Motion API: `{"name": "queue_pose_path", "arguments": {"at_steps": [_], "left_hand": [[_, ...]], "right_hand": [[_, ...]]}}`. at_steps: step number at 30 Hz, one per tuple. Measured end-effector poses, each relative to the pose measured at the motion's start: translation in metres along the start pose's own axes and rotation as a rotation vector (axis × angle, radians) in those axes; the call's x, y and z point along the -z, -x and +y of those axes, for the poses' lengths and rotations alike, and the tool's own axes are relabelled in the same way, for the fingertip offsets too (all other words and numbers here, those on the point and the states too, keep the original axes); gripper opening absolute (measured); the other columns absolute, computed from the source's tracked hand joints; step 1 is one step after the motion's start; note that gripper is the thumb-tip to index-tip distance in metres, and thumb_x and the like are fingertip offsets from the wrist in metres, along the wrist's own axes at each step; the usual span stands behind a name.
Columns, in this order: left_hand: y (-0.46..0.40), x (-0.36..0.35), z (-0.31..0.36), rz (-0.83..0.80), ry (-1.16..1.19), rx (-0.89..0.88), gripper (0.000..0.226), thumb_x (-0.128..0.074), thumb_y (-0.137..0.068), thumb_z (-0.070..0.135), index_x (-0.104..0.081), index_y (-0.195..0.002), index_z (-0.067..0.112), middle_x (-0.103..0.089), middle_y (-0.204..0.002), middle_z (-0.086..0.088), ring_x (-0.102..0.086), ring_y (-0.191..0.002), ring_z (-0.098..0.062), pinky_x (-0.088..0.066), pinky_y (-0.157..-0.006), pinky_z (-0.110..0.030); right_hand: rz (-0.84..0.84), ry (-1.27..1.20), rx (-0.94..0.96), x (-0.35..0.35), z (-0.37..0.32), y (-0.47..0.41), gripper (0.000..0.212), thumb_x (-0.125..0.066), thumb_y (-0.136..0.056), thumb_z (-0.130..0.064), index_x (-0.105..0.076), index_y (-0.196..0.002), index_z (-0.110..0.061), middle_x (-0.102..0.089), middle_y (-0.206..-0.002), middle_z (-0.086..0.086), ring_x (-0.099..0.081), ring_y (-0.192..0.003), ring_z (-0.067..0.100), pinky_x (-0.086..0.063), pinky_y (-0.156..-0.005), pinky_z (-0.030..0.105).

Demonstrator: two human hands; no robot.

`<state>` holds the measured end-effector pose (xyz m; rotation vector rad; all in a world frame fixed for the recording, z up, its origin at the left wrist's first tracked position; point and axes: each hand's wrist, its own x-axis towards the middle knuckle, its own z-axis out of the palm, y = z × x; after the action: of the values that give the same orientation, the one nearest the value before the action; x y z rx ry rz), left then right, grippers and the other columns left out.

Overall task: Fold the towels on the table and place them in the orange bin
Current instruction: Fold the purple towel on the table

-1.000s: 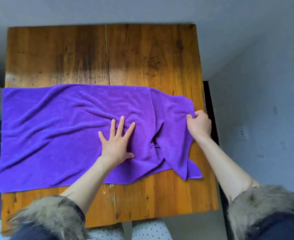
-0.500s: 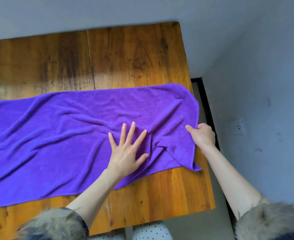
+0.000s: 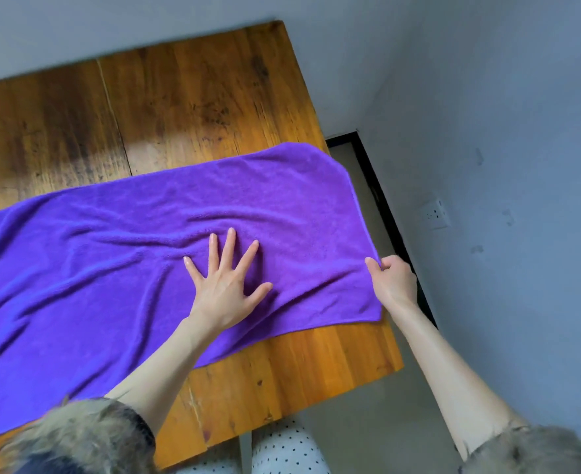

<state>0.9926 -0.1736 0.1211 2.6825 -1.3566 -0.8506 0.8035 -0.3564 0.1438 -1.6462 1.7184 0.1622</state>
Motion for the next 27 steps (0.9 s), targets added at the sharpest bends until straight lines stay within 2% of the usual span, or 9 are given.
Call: {"name": "queue_pose_path", "arguments": {"at_steps": [5,8,12,15,17,19,21,23,27], "left_hand": [[0.019,-0.014,0.016,0.116,-0.038,-0.172,0.075,-0.032,-0.080,0.065,-0.026,-0.145,0.030,-0.005,-0.158,-0.009,0.002,-0.144,-0.033,-0.011,-0.097,-0.076],[0.033,-0.031,0.022,0.082,-0.138,-0.231,0.075,-0.036,-0.077,0.065,-0.032,-0.143,0.030,-0.016,-0.156,-0.012,-0.012,-0.142,-0.036,-0.021,-0.092,-0.077],[0.038,-0.040,0.030,0.009,-0.195,-0.183,0.087,-0.032,-0.069,0.078,-0.032,-0.143,0.032,-0.023,-0.154,-0.012,-0.020,-0.139,-0.040,-0.020,-0.090,-0.079],[0.032,-0.036,0.042,-0.035,-0.156,-0.167,0.089,-0.032,-0.066,0.082,-0.033,-0.140,0.033,-0.026,-0.152,-0.016,-0.022,-0.138,-0.044,-0.019,-0.088,-0.080],[0.030,-0.033,0.051,-0.028,-0.117,-0.221,0.082,-0.035,-0.069,0.076,-0.037,-0.137,0.031,-0.029,-0.151,-0.016,-0.025,-0.138,-0.043,-0.020,-0.090,-0.078],[0.033,-0.033,0.058,0.014,-0.003,-0.321,0.070,-0.041,-0.075,0.065,-0.044,-0.133,0.026,-0.036,-0.147,-0.013,-0.025,-0.139,-0.037,-0.024,-0.098,-0.070],[0.037,-0.032,0.063,0.080,0.183,-0.397,0.058,-0.047,-0.079,0.056,-0.054,-0.124,0.019,-0.052,-0.132,-0.006,-0.034,-0.133,-0.030,-0.038,-0.102,-0.053],[0.041,-0.031,0.066,0.126,0.319,-0.420,0.051,-0.051,-0.081,0.053,-0.060,-0.115,0.016,-0.061,-0.111,0.000,-0.046,-0.114,-0.021,-0.048,-0.089,-0.042],[0.046,-0.027,0.076,0.163,0.427,-0.338,0.053,-0.053,-0.077,0.061,-0.063,-0.103,0.015,-0.063,-0.093,0.006,-0.049,-0.089,-0.013,-0.045,-0.077,-0.028]], "right_hand": [[-0.121,-0.075,-0.068,0.004,0.025,0.005,0.033,-0.061,-0.083,-0.046,-0.061,-0.091,-0.014,-0.065,-0.096,0.006,-0.061,-0.093,0.028,-0.051,-0.084,0.040],[-0.166,-0.027,-0.083,0.003,0.038,0.016,0.021,-0.064,-0.085,-0.030,-0.062,-0.086,-0.009,-0.063,-0.085,0.004,-0.060,-0.085,0.026,-0.046,-0.074,0.032],[-0.098,-0.045,-0.118,0.009,0.048,0.023,0.012,-0.061,-0.088,-0.022,-0.062,-0.080,-0.012,-0.064,-0.071,0.000,-0.063,-0.063,0.017,-0.055,-0.074,0.038],[-0.089,-0.110,-0.099,0.018,0.046,0.023,0.015,-0.062,-0.087,-0.023,-0.059,-0.073,-0.017,-0.069,-0.073,0.003,-0.067,-0.066,0.021,-0.056,-0.079,0.043],[-0.108,-0.138,-0.018,0.021,0.039,0.027,0.017,-0.063,-0.086,-0.025,-0.064,-0.071,-0.018,-0.067,-0.074,-0.001,-0.063,-0.070,0.018,-0.054,-0.079,0.039],[-0.164,-0.157,0.073,0.020,0.025,0.037,0.016,-0.064,-0.086,-0.025,-0.069,-0.074,-0.016,-0.067,-0.074,-0.004,-0.059,-0.070,0.012,-0.049,-0.074,0.030],[-0.255,-0.209,0.117,0.013,0.011,0.050,0.015,-0.063,-0.086,-0.021,-0.073,-0.079,-0.012,-0.070,-0.076,0.002,-0.060,-0.066,0.008,-0.047,-0.071,0.023],[-0.298,-0.261,0.124,0.005,0.000,0.056,0.018,-0.063,-0.087,-0.019,-0.073,-0.084,-0.004,-0.069,-0.080,0.006,-0.059,-0.068,0.010,-0.048,-0.073,0.024],[-0.321,-0.378,0.056,-0.007,-0.012,0.055,0.035,-0.065,-0.085,-0.018,-0.064,-0.090,0.016,-0.059,-0.074,0.013,-0.047,-0.072,0.014,-0.043,-0.069,0.031]]}}
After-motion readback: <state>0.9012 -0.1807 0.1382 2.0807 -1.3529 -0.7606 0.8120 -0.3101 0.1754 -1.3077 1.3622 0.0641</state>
